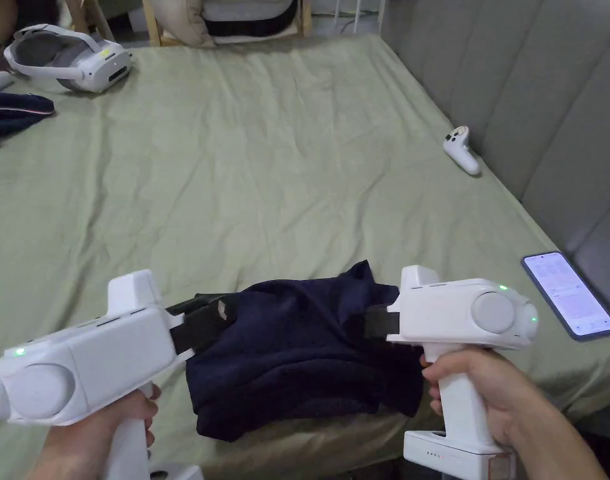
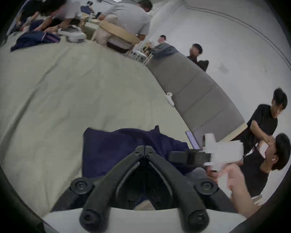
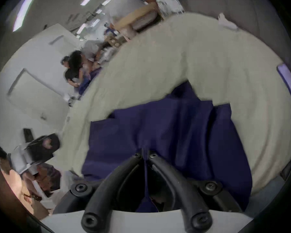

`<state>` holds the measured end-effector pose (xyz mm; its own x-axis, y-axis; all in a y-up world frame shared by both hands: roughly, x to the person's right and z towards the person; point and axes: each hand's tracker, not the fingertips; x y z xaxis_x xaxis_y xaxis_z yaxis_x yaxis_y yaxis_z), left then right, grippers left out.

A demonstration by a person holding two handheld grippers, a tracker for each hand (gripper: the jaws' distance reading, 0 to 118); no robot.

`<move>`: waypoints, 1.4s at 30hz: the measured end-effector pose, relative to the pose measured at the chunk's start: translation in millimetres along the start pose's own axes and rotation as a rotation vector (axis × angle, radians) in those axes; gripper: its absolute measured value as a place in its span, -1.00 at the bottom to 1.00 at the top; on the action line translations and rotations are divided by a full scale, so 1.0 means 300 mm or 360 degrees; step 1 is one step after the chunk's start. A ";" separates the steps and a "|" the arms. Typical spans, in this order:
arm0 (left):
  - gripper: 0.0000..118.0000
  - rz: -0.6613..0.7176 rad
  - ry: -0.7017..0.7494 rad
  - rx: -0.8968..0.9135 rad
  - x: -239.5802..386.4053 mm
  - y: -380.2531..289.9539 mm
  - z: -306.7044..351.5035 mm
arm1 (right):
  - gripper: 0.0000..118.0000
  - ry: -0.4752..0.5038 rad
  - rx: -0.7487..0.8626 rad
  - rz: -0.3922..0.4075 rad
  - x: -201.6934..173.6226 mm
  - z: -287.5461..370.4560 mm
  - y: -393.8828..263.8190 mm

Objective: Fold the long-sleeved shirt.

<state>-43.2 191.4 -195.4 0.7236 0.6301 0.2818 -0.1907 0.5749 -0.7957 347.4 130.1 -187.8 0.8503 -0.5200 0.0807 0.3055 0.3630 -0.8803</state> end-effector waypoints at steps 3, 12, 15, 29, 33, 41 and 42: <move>0.37 0.0118 -0.0014 -0.0005 -0.101 -0.044 0.011 | -0.98 -0.0222 -0.0061 0.0086 0.073 -0.085 -0.012; 0.82 0.0481 -0.0155 -0.0125 -0.271 -0.153 -0.119 | -0.98 -0.0129 -0.0001 -0.0051 0.094 -0.059 0.027; 0.81 0.0574 -0.0211 -0.0156 -0.303 -0.159 -0.223 | -0.98 -0.0128 0.0005 -0.0030 0.103 -0.069 0.029; -0.45 0.0473 -0.0093 -0.0181 -0.253 -0.104 -0.306 | -0.98 -0.0164 0.0050 -0.0041 0.042 -0.038 -0.006; -0.47 0.0441 -0.0143 -0.0147 -0.225 -0.076 -0.240 | -0.98 -0.0197 0.0265 0.0262 -0.095 0.016 -0.021; -0.47 0.0363 -0.0107 -0.0080 -0.351 0.047 -0.030 | -0.98 -0.0155 0.0617 0.0807 -0.527 -0.056 -0.022; -0.47 0.0352 -0.0094 -0.0073 -0.369 0.063 0.009 | -0.98 -0.0121 0.0640 0.0849 -0.584 -0.084 -0.021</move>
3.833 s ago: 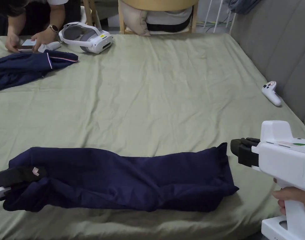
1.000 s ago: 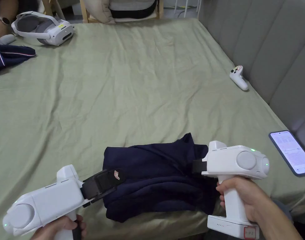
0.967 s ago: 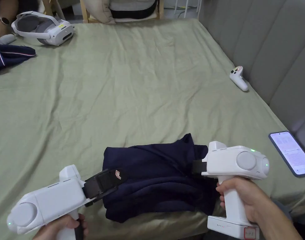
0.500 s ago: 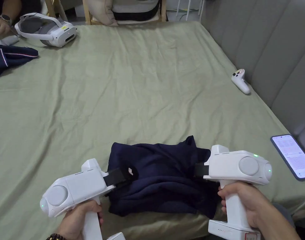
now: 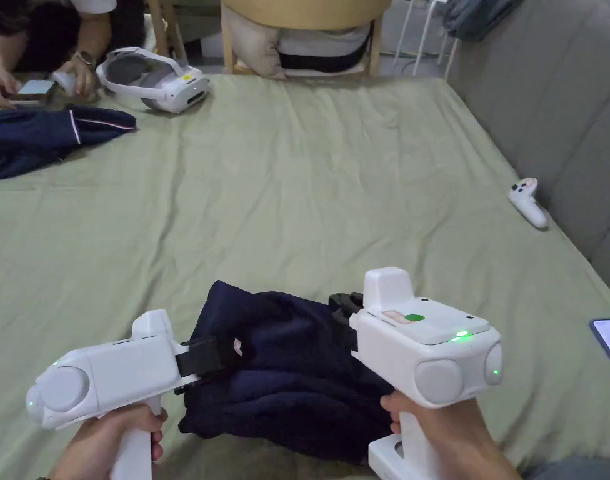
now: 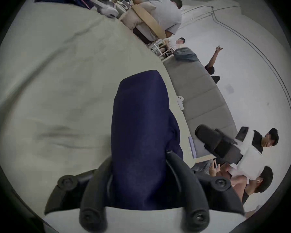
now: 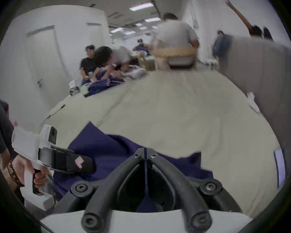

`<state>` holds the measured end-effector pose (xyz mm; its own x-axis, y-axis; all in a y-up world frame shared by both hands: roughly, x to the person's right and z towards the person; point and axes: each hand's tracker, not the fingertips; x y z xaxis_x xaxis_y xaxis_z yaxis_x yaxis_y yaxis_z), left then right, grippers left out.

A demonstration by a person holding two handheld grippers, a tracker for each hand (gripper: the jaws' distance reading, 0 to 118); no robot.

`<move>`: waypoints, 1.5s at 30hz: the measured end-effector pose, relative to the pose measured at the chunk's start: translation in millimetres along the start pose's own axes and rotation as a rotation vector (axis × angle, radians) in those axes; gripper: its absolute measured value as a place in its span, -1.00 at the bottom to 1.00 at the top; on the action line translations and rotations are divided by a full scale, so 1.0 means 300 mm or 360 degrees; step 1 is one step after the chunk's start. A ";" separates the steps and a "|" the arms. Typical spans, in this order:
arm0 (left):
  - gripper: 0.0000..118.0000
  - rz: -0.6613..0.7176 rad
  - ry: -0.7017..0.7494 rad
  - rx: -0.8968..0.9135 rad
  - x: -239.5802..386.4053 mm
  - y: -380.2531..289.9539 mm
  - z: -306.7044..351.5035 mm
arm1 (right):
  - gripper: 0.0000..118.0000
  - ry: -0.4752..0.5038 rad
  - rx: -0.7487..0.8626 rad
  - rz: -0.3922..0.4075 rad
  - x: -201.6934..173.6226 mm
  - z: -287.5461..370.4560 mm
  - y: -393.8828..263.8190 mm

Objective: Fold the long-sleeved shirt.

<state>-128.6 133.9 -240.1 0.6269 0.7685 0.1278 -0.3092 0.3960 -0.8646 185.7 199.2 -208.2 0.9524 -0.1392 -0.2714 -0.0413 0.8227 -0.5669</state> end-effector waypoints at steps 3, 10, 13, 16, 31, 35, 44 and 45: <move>-0.47 -0.0035 0.0069 0.0023 -0.083 0.094 0.165 | -0.98 0.0124 0.0091 0.0083 -0.202 -0.086 0.083; -0.47 -0.0063 0.0265 0.0072 -0.425 0.361 0.618 | -0.98 0.0455 0.0206 0.0248 -0.737 -0.411 0.218; -0.47 -0.0019 0.0407 0.0087 -0.595 0.439 0.785 | -0.98 0.0571 0.0219 0.0314 -0.960 -0.574 0.218; -0.48 -0.0033 0.0448 0.0131 -0.748 0.485 0.923 | -0.98 0.0665 0.0189 0.0334 -1.129 -0.671 0.207; -0.68 -0.0293 0.0748 0.0709 -0.419 0.540 1.026 | -0.98 0.0625 0.0392 0.0379 -0.921 -0.424 0.391; -0.93 -0.0562 0.0594 0.0906 -0.124 0.508 0.901 | -0.98 0.0447 0.0613 0.0331 -0.680 -0.184 0.497; -0.94 -0.1213 0.0671 0.1381 0.561 0.254 0.482 | -0.98 -0.0189 0.1039 0.0263 -0.185 0.324 0.536; -0.94 -0.1254 0.0692 0.1415 0.596 0.221 0.441 | -0.98 -0.0269 0.1060 0.0247 -0.134 0.362 0.516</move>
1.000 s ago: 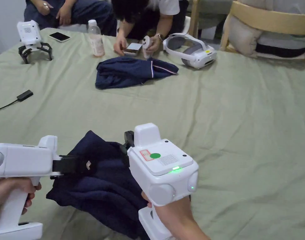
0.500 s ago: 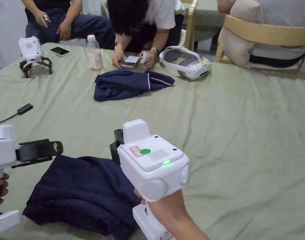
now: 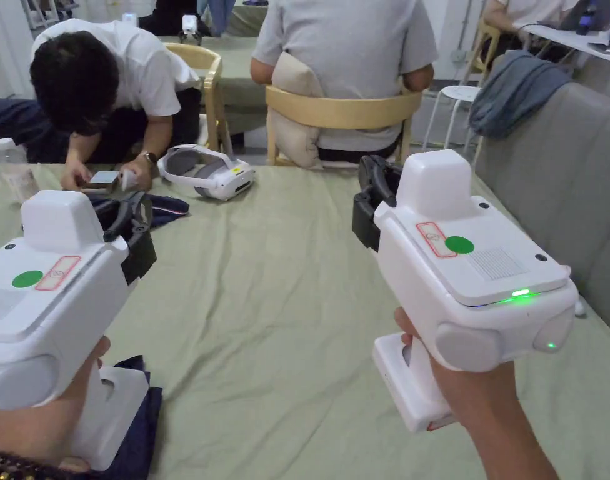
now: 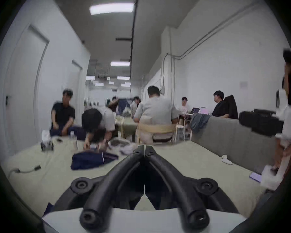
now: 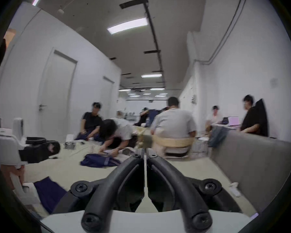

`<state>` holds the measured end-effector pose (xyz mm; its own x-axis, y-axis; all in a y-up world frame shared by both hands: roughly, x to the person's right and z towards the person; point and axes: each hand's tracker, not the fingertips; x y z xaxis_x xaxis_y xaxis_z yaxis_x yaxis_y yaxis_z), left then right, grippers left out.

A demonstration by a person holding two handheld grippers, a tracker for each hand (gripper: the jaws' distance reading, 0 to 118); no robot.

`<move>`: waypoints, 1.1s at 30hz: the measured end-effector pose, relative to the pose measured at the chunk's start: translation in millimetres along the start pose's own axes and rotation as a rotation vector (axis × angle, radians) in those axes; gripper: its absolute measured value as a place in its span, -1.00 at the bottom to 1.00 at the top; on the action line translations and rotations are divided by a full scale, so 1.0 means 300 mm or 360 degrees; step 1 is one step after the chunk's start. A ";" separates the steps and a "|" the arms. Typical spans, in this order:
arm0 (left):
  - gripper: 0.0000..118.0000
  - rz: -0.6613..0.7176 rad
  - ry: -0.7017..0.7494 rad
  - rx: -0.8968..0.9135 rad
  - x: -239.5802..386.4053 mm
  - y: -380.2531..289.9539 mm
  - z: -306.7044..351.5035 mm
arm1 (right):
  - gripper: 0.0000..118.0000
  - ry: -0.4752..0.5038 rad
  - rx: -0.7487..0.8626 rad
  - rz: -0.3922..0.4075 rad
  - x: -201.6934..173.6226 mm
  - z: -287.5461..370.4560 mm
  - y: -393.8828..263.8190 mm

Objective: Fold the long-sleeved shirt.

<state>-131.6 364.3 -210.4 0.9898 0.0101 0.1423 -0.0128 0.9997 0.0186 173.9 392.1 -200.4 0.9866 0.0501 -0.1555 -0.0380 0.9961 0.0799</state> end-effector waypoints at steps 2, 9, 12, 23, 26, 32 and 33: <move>-0.94 -0.0038 0.0007 0.0058 0.085 -0.020 0.009 | -0.98 -0.0120 0.0013 0.0007 0.080 0.044 -0.036; -0.94 -0.0061 0.0090 -0.0060 0.221 -0.199 0.054 | -0.98 -0.0341 -0.0073 0.0050 0.200 0.183 -0.205; -0.94 -0.0065 0.0099 -0.0096 0.231 -0.250 0.107 | -0.98 -0.0349 -0.0087 0.0049 0.189 0.230 -0.275; -0.94 -0.0062 0.0127 -0.0167 0.252 -0.337 0.169 | -0.98 -0.0333 -0.0189 0.0024 0.154 0.304 -0.369; -0.94 -0.0050 0.0121 -0.0172 0.246 -0.338 0.166 | -0.98 -0.0335 -0.0193 0.0030 0.157 0.300 -0.365; 0.62 -0.0037 0.0107 -0.0183 0.248 -0.322 0.167 | 0.15 -0.0334 -0.0190 0.0045 0.153 0.294 -0.352; 0.80 -0.0027 0.0100 -0.0178 0.245 -0.325 0.172 | 0.71 -0.0326 -0.0199 0.0052 0.150 0.289 -0.350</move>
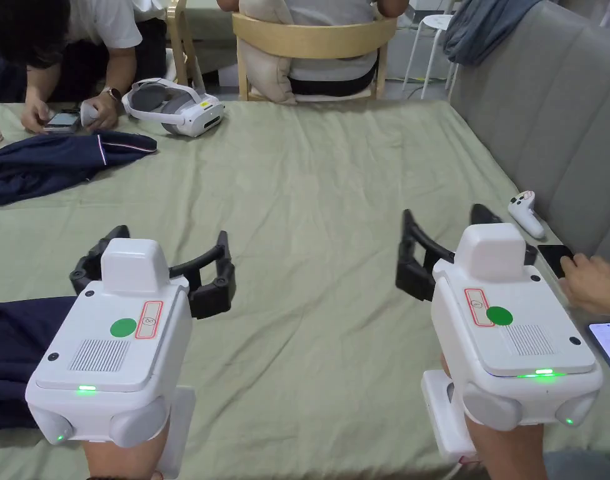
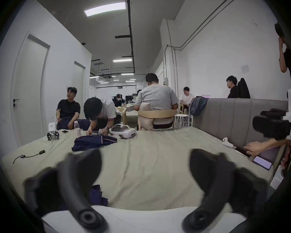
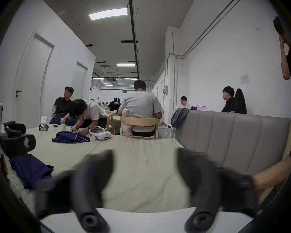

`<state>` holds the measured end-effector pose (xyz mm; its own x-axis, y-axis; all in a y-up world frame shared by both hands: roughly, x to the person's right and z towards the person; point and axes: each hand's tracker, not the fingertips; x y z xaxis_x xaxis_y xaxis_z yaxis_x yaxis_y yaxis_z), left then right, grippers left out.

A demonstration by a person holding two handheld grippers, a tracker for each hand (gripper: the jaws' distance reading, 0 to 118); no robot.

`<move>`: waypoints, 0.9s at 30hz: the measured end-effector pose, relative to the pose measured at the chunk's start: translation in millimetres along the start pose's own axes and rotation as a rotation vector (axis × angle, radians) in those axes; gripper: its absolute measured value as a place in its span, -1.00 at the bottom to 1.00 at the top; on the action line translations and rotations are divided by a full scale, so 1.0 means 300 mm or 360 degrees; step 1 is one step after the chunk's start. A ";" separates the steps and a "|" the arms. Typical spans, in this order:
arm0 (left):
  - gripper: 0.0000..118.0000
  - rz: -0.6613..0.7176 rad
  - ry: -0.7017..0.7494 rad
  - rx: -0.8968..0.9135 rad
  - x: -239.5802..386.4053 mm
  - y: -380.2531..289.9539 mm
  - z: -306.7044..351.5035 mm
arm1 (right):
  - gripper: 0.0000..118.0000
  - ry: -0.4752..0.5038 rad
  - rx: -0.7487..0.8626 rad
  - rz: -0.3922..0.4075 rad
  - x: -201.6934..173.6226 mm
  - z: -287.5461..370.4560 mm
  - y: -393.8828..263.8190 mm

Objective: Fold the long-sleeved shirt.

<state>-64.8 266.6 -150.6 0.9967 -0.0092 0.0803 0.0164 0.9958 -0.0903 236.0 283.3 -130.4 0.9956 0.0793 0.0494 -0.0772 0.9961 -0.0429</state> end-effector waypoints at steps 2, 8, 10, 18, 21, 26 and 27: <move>0.88 0.0000 0.0007 0.0059 0.007 0.003 0.004 | 1.00 -0.0006 0.0019 0.0008 -0.005 -0.001 -0.005; 0.88 -0.0051 0.0029 0.0092 0.009 0.011 0.001 | 1.00 0.0003 0.0035 0.0007 -0.027 -0.017 0.008; 0.88 -0.0036 0.0031 0.0119 0.005 0.013 0.006 | 1.00 -0.0007 0.0041 0.0010 -0.017 -0.012 0.002; 0.88 -0.0040 0.0053 0.0133 0.004 0.026 0.010 | 1.00 -0.0028 0.0048 -0.0013 0.003 -0.008 0.002; 0.88 -0.0043 0.0049 0.0134 0.005 0.027 0.009 | 1.00 -0.0027 0.0048 -0.0007 0.008 -0.007 0.003; 0.88 -0.0062 0.0051 0.0133 0.011 0.024 0.008 | 1.00 -0.0028 0.0045 -0.0005 0.021 -0.009 -0.001; 0.88 -0.0066 0.0051 0.0132 0.011 0.020 0.006 | 1.00 -0.0031 0.0043 -0.0004 0.024 -0.012 -0.002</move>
<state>-61.5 272.7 -149.2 0.9974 -0.0522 0.0505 0.0525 0.9986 -0.0049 243.3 283.2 -133.5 0.9947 0.0771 0.0687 -0.0762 0.9970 -0.0159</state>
